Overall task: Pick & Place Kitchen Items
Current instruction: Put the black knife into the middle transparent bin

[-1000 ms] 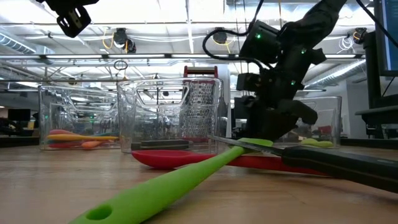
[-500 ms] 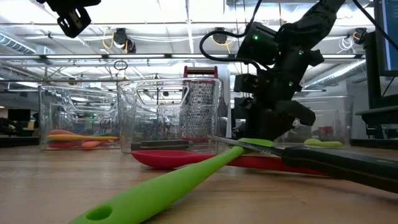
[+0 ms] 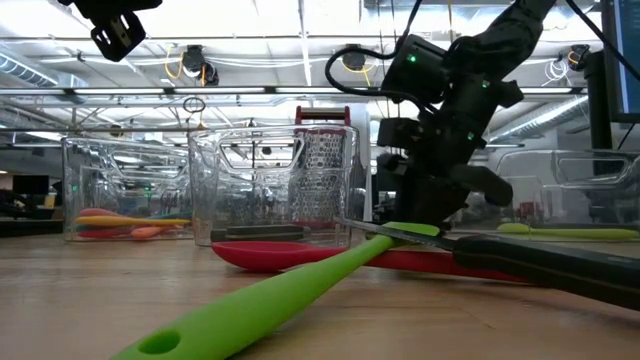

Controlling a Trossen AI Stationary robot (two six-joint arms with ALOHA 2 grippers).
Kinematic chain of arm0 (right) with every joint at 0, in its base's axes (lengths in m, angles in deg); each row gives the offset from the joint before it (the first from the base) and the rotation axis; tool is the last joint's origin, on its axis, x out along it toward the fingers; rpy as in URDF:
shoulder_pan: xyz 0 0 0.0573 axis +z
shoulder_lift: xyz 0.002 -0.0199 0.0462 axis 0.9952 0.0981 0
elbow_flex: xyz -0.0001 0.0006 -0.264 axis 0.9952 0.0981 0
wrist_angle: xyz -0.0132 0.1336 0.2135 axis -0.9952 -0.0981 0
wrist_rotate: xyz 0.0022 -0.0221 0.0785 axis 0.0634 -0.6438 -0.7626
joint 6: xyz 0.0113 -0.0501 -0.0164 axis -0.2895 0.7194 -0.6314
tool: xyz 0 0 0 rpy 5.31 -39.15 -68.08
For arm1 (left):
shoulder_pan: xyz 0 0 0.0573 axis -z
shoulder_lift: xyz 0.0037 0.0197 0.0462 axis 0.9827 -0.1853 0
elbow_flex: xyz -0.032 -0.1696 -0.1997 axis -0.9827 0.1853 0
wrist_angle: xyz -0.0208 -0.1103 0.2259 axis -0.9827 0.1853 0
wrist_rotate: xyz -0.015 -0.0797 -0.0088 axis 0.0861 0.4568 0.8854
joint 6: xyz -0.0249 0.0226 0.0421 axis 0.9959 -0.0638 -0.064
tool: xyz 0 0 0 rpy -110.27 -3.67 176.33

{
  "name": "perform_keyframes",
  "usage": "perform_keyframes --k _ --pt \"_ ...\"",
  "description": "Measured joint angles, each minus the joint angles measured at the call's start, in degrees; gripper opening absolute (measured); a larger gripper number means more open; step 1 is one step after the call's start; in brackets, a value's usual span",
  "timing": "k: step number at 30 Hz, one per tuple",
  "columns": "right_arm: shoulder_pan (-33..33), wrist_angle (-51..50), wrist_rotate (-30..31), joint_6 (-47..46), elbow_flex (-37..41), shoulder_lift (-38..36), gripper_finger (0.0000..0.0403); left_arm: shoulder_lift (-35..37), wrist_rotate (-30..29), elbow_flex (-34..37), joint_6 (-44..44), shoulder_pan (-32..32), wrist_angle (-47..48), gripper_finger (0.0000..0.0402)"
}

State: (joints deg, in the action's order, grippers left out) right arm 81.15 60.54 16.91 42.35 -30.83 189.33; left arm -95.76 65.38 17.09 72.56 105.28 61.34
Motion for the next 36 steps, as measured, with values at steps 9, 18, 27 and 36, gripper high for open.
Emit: perform_keyframes --k 9,18,27,36 --pt "2.71 -0.26 5.59 5.77 -0.21 0.08 0.0087 0.0 -0.68 0.0 0.01 0.0 -0.01 0.0037" --pt "8.92 -6.66 11.99 10.68 -5.7 0.45 0.0077 0.0 -1.95 0.0 1.25 0.0 -0.02 0.0037" --pt "15.76 -14.7 17.16 11.67 -11.89 0.34 0.0001 -0.02 -1.92 0.02 1.59 0.0 -2.1 0.0037" --pt "17.51 -14.73 19.82 6.75 -12.94 0.21 0.0006 -0.02 -1.38 0.02 1.51 0.0 -4.65 0.0037"
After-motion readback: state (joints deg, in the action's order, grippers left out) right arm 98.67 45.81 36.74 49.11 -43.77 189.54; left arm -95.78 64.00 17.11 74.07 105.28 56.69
